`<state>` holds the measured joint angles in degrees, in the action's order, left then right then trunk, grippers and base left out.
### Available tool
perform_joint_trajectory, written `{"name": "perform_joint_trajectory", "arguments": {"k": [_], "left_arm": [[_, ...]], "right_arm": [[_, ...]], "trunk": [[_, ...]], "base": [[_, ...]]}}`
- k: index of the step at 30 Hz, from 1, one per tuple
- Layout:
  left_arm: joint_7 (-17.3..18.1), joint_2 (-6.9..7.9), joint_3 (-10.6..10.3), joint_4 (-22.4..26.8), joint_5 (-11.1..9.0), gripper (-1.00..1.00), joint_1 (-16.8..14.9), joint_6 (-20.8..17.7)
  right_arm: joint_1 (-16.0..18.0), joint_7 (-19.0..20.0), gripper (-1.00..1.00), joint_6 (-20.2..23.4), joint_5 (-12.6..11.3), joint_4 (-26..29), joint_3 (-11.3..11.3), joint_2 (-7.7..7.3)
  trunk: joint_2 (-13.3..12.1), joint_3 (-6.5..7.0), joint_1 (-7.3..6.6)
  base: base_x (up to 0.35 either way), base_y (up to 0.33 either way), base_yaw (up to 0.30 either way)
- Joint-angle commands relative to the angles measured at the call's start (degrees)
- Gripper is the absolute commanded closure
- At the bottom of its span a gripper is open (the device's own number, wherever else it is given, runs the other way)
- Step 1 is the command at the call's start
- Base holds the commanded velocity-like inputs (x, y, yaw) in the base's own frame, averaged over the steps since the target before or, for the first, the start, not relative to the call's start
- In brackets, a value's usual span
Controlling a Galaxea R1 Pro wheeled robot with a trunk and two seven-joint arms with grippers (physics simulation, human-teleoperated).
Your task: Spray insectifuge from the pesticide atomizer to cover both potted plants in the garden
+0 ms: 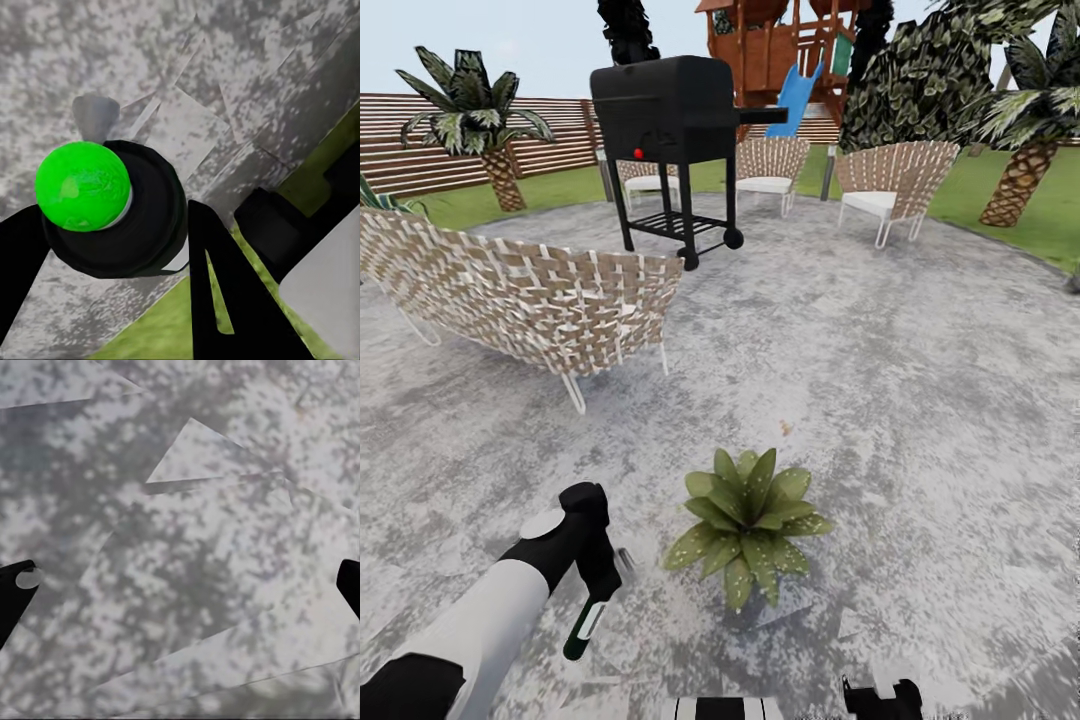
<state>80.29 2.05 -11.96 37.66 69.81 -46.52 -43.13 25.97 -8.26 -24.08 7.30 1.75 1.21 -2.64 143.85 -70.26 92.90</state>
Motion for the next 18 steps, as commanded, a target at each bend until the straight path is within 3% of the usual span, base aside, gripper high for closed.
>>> {"name": "perform_joint_trajectory", "arguments": {"k": [1,7,9,13,18], "left_arm": [[0.4,0.08,-0.3,0.1,0.2,1.0,0.0,-0.6],[0.8,-0.01,-0.3,0.7,0.4,1.0,-1.9,-0.7],[2.4,-0.05,-0.3,0.8,0.5,1.0,-3.2,-0.7],[5.8,-0.21,-0.7,0.9,0.9,1.0,-4.3,-0.6],[6.1,-0.24,-0.8,0.8,0.9,1.0,-4.2,-0.6]], "right_arm": [[0.0,-0.5,-1.0,-0.1,0.6,-0.1,0.1,0.0],[0.0,-0.5,-1.0,-0.1,0.6,-0.1,0.1,0.01],[0.0,-0.5,-1.0,-0.1,0.6,-0.1,0.1,0.05],[0.0,-0.6,-1.0,-0.1,0.6,-0.1,0.1,0.29],[0.0,-0.6,-1.0,-0.1,0.5,-0.1,0.1,0.28]], "trunk": [[0.0,-0.04,-0.01],[0.0,0.09,-0.01],[0.0,0.16,-0.01],[0.0,0.19,-0.01],[0.0,0.23,-0.01]], "base": [[-0.001,0.332,-0.265],[0.0,0.332,-0.265],[0.003,0.332,-0.2],[0.094,0.319,-0.051],[0.234,0.255,-0.04]]}}
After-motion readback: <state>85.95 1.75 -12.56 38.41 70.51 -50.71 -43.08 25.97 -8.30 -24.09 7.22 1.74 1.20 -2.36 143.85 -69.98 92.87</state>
